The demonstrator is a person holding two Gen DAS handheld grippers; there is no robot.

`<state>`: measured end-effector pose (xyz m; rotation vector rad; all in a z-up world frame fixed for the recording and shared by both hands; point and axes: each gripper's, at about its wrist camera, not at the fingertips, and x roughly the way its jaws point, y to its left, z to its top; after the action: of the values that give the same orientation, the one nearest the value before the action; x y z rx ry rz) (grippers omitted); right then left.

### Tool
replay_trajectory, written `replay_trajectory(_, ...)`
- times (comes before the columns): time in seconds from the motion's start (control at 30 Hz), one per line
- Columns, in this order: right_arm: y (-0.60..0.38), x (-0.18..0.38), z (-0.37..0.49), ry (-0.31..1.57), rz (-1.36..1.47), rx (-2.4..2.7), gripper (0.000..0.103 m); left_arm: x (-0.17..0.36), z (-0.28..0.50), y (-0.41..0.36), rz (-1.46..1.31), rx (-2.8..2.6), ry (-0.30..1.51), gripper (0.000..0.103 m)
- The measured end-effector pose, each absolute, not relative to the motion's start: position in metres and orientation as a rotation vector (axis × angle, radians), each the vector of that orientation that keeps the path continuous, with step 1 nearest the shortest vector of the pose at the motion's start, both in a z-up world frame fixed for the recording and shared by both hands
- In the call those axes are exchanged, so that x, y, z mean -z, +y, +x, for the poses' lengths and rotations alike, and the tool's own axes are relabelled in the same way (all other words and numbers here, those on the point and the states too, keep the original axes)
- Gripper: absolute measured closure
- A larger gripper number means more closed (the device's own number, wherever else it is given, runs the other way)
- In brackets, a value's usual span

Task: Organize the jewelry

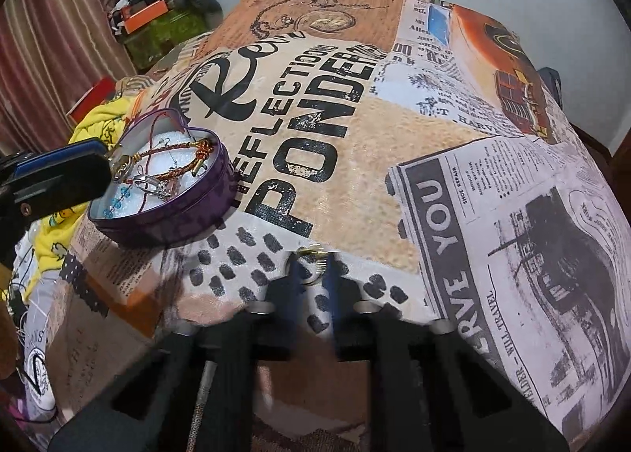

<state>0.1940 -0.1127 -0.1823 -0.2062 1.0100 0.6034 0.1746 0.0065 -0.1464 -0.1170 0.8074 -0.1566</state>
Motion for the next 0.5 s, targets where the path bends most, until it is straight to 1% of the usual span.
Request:
replay_trajectory(0.33, -0.113, 0.166, 0.184, 0.995, -0.202, -0.599, 0.097, 0.133, 0.157, 0.022, -0.122, 0.123, 0.778, 0.086)
replay_trajectory(0.4, -0.112, 0.172, 0.186, 1.038, -0.198, -0.587, 0.083, 0.133, 0.155, 0.024, -0.123, 0.12, 0.778, 0.086)
replay_trajectory(0.43, -0.112, 0.175, 0.188, 1.053, -0.197, -0.584, 0.069, 0.134, 0.155, 0.025, -0.123, 0.119, 0.779, 0.086)
replay_trajectory(0.47, -0.111, 0.181, 0.19, 1.063, -0.198, -0.578, 0.066, 0.134, 0.155, 0.026, -0.123, 0.117, 0.781, 0.086)
replay_trajectory(0.5, -0.109, 0.186, 0.191, 1.069, -0.205, -0.569, 0.066, 0.135, 0.155, 0.026, -0.124, 0.115, 0.782, 0.086)
